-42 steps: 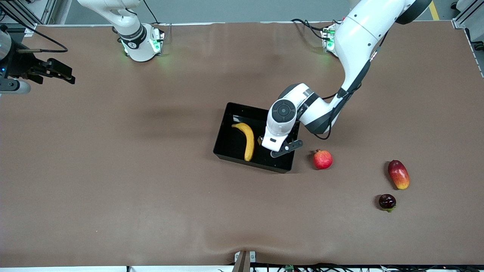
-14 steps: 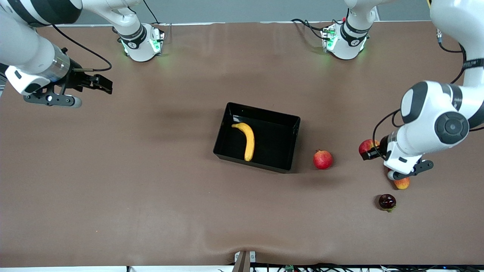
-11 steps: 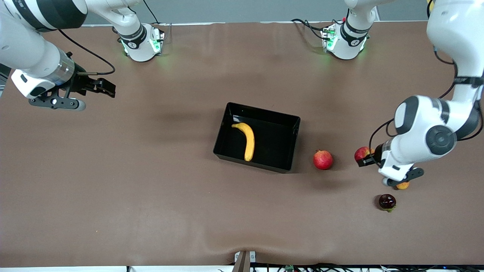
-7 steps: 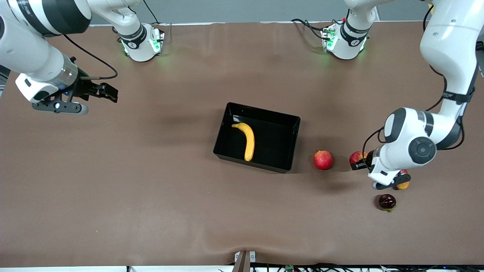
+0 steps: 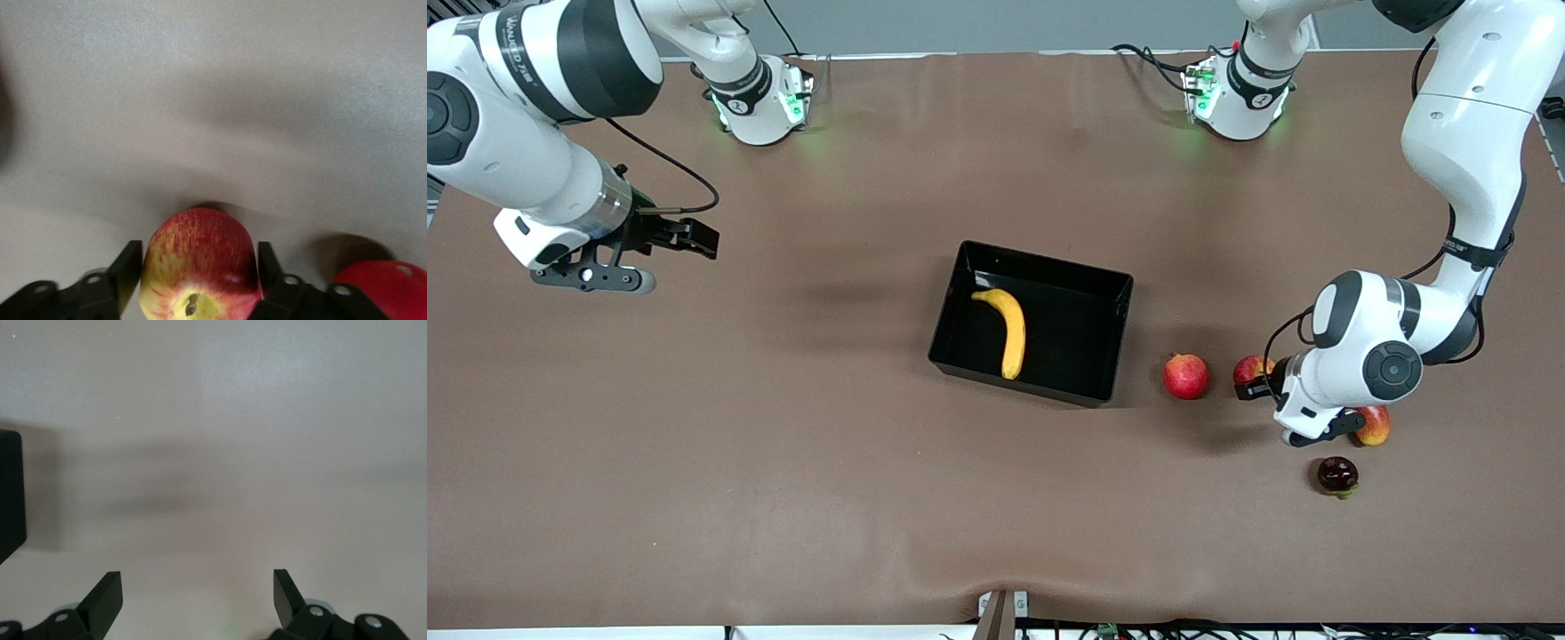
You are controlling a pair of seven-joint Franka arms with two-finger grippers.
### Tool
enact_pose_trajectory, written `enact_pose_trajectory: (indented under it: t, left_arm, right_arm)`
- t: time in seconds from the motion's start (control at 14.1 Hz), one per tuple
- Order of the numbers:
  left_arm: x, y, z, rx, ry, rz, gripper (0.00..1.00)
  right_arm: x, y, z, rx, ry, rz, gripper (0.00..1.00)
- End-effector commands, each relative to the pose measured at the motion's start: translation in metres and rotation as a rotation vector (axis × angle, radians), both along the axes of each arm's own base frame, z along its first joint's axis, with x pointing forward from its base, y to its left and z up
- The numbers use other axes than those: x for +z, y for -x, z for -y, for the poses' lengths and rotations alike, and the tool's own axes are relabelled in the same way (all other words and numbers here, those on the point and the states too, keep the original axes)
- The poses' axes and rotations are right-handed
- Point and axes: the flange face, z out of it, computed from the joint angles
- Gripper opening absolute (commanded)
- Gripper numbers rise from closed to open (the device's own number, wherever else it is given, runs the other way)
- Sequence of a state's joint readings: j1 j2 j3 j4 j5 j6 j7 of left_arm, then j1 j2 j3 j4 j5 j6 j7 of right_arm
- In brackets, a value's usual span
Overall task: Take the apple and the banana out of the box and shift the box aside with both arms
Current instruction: 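Carry the apple out beside the mango with the left gripper, then release the apple on the table and move the left gripper back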
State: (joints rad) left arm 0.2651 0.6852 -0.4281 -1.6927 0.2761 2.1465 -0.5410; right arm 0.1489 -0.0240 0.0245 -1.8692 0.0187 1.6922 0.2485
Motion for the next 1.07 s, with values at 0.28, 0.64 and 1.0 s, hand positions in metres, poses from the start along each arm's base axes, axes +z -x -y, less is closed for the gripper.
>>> enact_pose_trajectory:
  t: [0.28,0.64,1.0]
  left_arm:
    - [0.129,0.014,0.096,-0.104,-0.011,0.054,1.0]
    - [0.157,0.069,0.23,-0.149,0.05,0.036,1.0]
    - [0.119,0.1,0.333,-0.359,0.077,0.082,1.0]
  right_arm:
    - [-0.008,-0.01,-0.007,-0.01,-0.006,0.021,1.0]
    - [-0.015,-0.015,-0.019,-0.014,-0.051,0.036,1.0]
    - [-0.022,-0.018,-0.019,-0.018,-0.063,0.025,1.0]
